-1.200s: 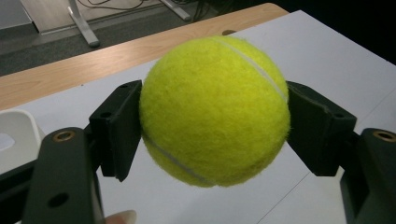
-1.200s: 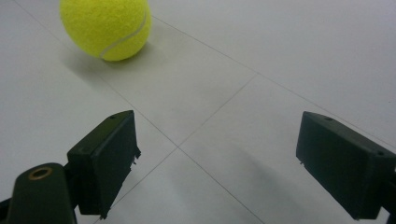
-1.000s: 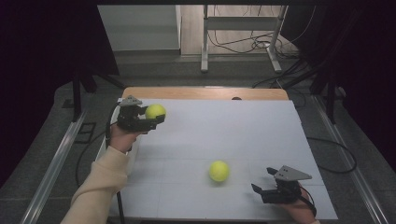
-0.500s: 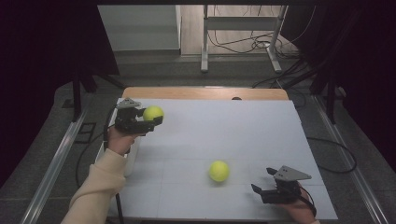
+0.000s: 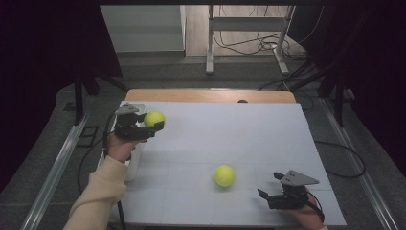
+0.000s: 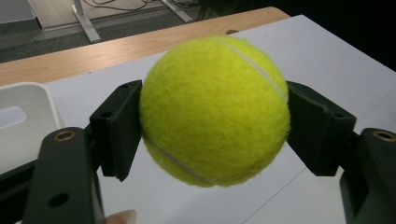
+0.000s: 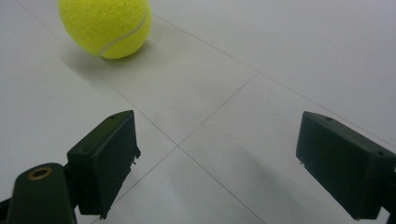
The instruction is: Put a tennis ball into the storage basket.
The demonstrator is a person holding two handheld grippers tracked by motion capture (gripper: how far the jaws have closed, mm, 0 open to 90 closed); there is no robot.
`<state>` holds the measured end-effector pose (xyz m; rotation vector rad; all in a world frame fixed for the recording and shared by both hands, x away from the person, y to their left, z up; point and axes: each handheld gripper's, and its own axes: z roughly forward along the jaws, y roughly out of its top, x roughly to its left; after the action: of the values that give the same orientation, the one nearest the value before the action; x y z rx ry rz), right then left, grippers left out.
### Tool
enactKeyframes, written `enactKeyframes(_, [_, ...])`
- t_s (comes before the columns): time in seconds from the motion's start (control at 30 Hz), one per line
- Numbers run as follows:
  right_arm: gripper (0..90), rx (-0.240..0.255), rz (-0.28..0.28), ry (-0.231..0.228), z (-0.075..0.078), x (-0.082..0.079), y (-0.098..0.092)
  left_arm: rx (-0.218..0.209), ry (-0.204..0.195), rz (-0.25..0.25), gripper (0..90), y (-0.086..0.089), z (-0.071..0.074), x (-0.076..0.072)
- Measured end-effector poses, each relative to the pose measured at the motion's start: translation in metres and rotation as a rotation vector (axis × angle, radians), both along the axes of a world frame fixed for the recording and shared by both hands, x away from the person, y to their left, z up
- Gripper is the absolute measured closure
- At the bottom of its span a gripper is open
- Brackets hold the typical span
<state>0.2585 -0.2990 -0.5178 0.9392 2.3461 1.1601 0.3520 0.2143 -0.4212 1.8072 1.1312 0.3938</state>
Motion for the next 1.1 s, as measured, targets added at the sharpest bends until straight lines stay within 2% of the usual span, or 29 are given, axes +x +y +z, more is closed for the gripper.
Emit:
enactKeyframes(0.43, [13.1, -0.002, 0.0, 0.001, 0.0, 0.0, 0.0, -0.006, 0.009, 0.004, 26.6, 0.006, -0.005, -0.006])
enactKeyframes(0.57, [13.1, -0.002, 0.0, 0.0, 0.0, 0.0, 0.0, -0.009, -0.001, 0.004, 26.6, 0.008, -0.003, -0.009])
enactKeyframes(1.1, [13.0, -0.002, -0.001, -0.001, 0.0, 0.0, 0.0, -0.005, 0.003, -0.007, 26.6, 0.008, -0.006, -0.016])
